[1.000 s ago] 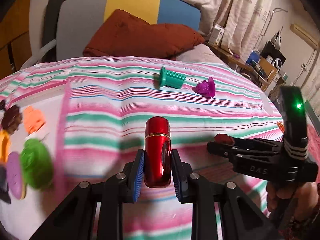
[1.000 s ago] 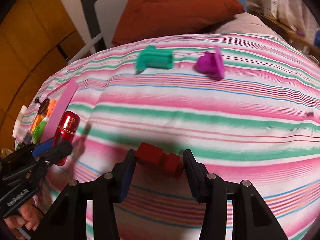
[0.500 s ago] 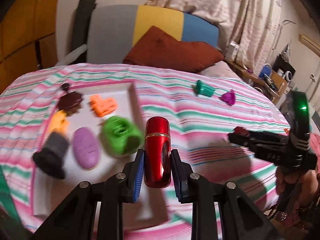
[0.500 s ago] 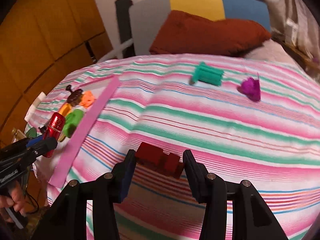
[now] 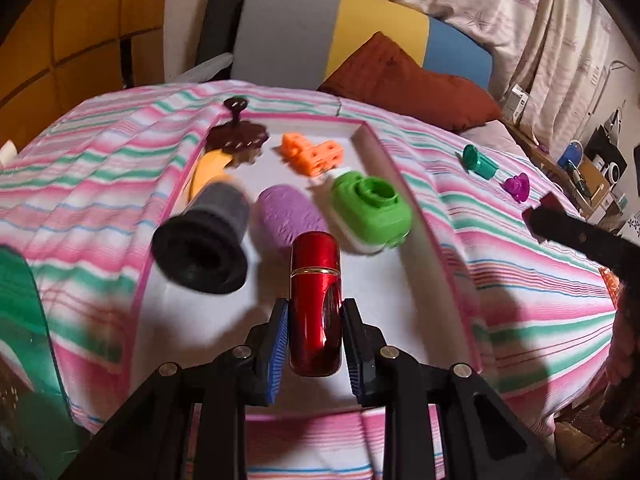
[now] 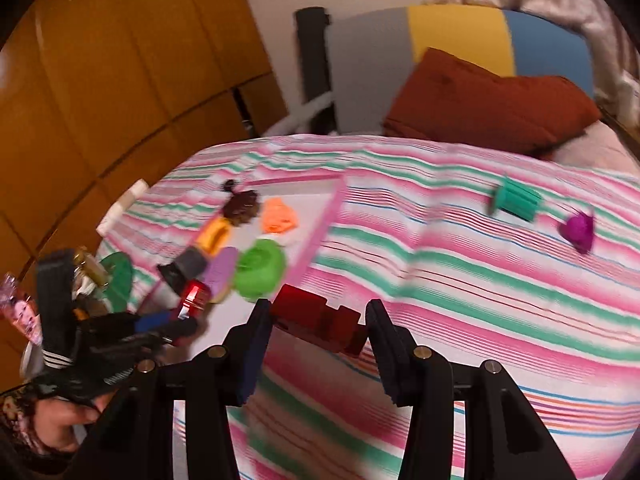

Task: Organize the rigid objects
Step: 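Lower the red cylinder and red block into the tray and open both grippers, then grasp the magenta suction cup with the right gripper while the left grasps the teal piece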

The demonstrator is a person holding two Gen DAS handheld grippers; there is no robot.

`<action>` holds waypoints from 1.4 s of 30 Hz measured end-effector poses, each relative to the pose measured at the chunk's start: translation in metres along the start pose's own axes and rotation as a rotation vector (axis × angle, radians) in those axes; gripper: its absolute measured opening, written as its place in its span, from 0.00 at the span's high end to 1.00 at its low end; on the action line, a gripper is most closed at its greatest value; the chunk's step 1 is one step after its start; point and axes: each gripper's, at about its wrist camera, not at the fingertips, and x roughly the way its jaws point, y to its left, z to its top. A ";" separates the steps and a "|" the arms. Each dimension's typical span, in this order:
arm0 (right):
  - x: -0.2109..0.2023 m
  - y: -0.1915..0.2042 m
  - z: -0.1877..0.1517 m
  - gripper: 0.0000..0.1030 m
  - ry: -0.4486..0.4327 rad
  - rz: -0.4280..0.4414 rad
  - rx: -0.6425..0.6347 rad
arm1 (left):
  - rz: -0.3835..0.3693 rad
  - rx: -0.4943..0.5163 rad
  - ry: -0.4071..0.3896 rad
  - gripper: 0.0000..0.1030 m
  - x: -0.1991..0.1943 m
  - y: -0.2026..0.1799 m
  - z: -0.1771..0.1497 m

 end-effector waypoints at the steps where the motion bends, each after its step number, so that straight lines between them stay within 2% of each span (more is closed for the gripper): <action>1: 0.004 0.009 0.002 0.53 0.003 0.011 -0.014 | 0.002 -0.006 0.000 0.74 -0.001 0.003 -0.002; 4: 0.014 0.030 0.004 0.53 0.021 0.044 -0.046 | -0.010 -0.022 -0.019 0.62 -0.009 0.009 -0.007; 5: 0.017 0.034 0.005 0.53 0.026 0.051 -0.053 | -0.019 -0.034 -0.036 0.60 -0.014 0.012 -0.009; 8: 0.029 0.052 0.003 0.53 0.052 0.072 -0.086 | -0.031 -0.066 -0.095 0.59 -0.030 0.020 -0.012; 14: 0.049 0.071 -0.007 0.53 0.107 0.069 -0.146 | -0.001 -0.160 -0.194 0.58 -0.055 0.040 -0.005; 22: 0.059 0.069 -0.013 0.50 0.146 0.043 -0.160 | -0.010 -0.262 -0.210 0.58 -0.061 0.057 0.001; 25: 0.045 0.061 -0.009 0.48 0.087 0.050 -0.140 | -0.023 -0.276 -0.201 0.58 -0.059 0.055 0.004; 26: 0.041 0.058 -0.008 0.44 0.068 0.047 -0.132 | -0.036 -0.282 -0.194 0.57 -0.057 0.053 0.006; 28: 0.027 0.042 -0.005 0.36 0.003 0.020 -0.091 | -0.056 -0.280 -0.182 0.57 -0.055 0.047 0.010; 30: 0.017 0.020 -0.002 0.35 -0.040 -0.029 -0.044 | -0.072 -0.266 -0.176 0.54 -0.053 0.038 0.015; 32: 0.010 -0.011 0.001 0.35 -0.063 -0.115 0.013 | -0.103 -0.242 -0.169 0.51 -0.050 0.024 0.021; 37: -0.002 -0.127 0.011 0.35 -0.088 -0.391 0.193 | -0.159 -0.167 -0.143 0.47 -0.038 -0.019 0.043; 40: -0.007 -0.186 0.021 0.29 -0.100 -0.489 0.273 | -0.184 -0.126 -0.129 0.46 -0.029 -0.046 0.055; 42: -0.007 -0.217 0.027 0.28 -0.107 -0.516 0.301 | -0.204 -0.093 -0.119 0.46 -0.023 -0.066 0.063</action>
